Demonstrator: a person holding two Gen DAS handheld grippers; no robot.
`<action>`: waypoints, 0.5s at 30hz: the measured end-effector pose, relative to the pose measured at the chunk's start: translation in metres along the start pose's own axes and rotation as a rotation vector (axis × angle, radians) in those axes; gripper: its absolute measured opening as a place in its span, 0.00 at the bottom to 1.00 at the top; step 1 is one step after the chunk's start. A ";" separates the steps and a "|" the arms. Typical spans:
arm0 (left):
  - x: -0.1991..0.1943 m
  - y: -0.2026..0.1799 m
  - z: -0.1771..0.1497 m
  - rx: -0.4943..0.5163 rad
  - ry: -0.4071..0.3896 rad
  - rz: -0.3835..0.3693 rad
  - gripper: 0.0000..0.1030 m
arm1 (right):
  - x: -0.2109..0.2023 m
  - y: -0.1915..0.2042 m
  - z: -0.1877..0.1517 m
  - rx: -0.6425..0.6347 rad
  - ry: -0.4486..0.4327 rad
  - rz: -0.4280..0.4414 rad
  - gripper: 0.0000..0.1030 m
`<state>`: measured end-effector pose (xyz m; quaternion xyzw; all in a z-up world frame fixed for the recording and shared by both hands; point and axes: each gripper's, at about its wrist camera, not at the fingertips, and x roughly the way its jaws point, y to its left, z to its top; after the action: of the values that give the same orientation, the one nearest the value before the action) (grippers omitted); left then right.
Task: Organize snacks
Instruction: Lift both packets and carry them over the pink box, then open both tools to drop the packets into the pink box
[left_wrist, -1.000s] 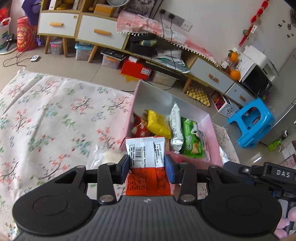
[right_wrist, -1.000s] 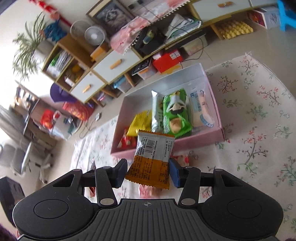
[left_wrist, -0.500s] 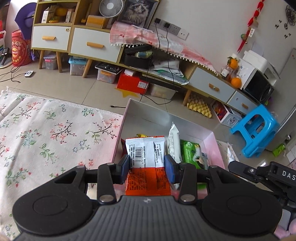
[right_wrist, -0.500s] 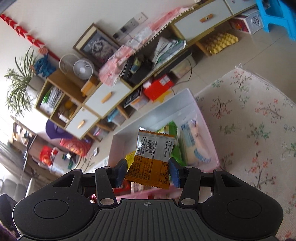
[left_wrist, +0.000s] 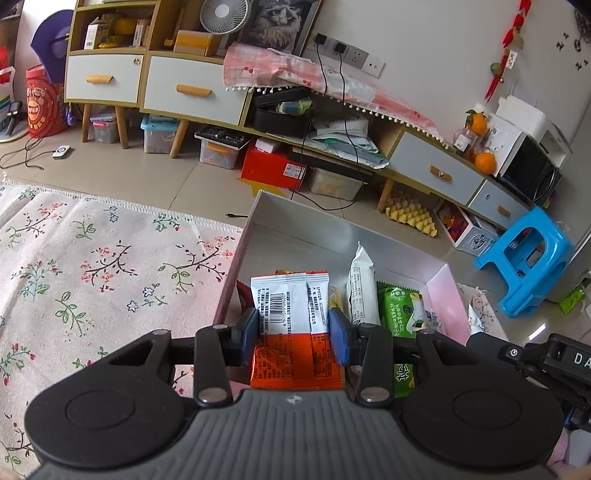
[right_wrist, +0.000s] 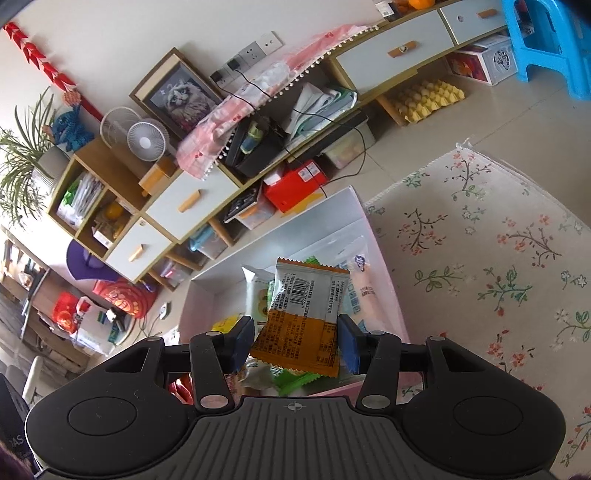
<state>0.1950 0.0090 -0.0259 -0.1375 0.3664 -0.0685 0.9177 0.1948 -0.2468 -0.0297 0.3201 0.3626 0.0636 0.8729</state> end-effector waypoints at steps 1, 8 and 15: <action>0.000 -0.001 0.000 0.004 -0.002 0.001 0.37 | 0.001 0.000 -0.001 -0.002 0.002 -0.003 0.46; -0.001 -0.001 0.000 0.021 0.001 0.007 0.44 | 0.001 0.003 -0.003 -0.021 0.011 -0.012 0.53; -0.004 -0.006 0.001 0.051 -0.007 0.011 0.62 | -0.001 0.002 -0.001 -0.008 0.011 -0.017 0.70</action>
<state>0.1931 0.0042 -0.0208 -0.1121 0.3619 -0.0722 0.9226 0.1934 -0.2451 -0.0287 0.3133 0.3697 0.0595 0.8727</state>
